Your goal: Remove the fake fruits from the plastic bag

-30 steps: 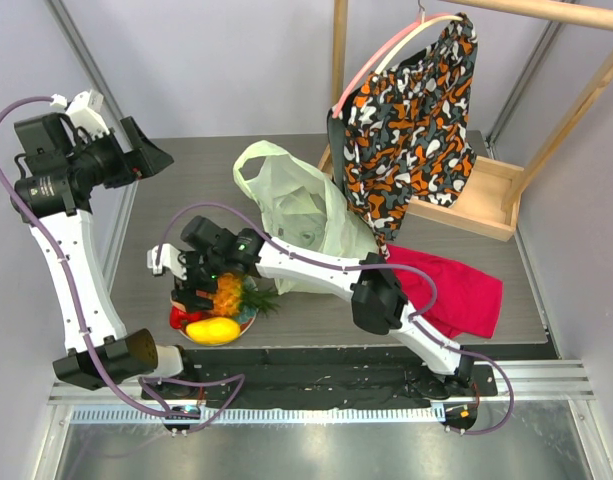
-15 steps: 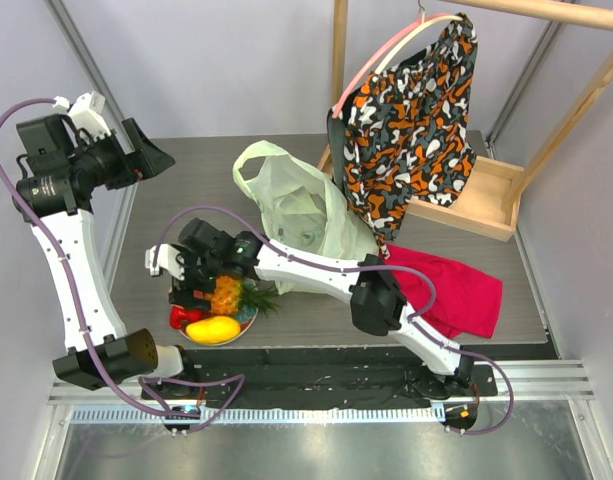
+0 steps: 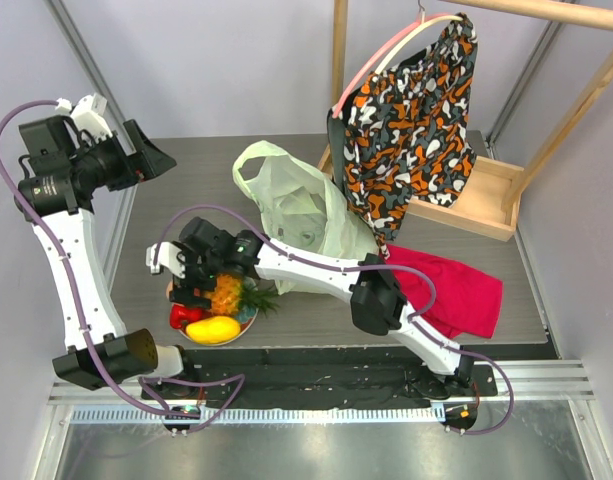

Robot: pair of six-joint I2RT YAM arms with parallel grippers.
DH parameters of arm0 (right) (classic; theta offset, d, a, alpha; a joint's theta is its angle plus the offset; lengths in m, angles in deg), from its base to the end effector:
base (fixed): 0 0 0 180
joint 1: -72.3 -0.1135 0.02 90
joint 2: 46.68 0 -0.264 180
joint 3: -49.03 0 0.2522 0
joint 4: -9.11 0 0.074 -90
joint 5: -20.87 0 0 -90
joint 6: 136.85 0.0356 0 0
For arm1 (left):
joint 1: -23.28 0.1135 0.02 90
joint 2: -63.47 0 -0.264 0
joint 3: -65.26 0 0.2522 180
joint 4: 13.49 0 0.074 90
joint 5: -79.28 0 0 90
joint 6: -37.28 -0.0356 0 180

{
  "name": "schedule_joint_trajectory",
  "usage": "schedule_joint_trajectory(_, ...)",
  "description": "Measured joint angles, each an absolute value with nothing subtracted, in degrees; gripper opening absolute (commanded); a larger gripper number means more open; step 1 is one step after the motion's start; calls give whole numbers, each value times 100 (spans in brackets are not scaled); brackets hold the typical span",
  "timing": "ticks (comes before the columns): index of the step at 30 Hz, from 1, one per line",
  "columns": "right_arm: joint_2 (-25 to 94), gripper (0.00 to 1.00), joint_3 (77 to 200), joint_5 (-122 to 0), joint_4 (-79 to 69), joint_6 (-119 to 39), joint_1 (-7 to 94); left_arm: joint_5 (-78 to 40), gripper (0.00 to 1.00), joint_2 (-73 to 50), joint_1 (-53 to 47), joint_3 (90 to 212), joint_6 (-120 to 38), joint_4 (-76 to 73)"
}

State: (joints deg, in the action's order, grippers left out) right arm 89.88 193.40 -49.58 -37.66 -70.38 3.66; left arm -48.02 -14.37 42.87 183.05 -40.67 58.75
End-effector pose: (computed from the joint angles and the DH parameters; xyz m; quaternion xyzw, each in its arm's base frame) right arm 0.1875 0.5121 0.2617 -0.6914 0.5641 0.3043 0.3333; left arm 0.2373 0.0616 0.4789 -0.0777 0.8405 -0.2494 0.4747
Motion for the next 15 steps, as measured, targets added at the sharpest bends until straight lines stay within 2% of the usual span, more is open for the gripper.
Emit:
schedule_joint_trajectory(2, 8988, 84, 19338, -4962, -3766, -7040, 366, -4804, 91, -1437, 4287, 18270, -4069, 5875)
schedule_joint_trajectory(7, 8988, 61, 19338, -4971, -3764, -7027, 368, -4806, 91, -1437, 4287, 18226, -4069, 5873)
schedule_joint_trajectory(10, 8988, 56, 19338, -4973, -3762, -7018, 366, -4806, 91, -1437, 4287, 18220, -4069, 5873)
schedule_joint_trajectory(15, 8988, 56, 19342, -4940, -3758, -6972, 368, -4806, 91, -1437, 4287, 18207, -4069, 5873)
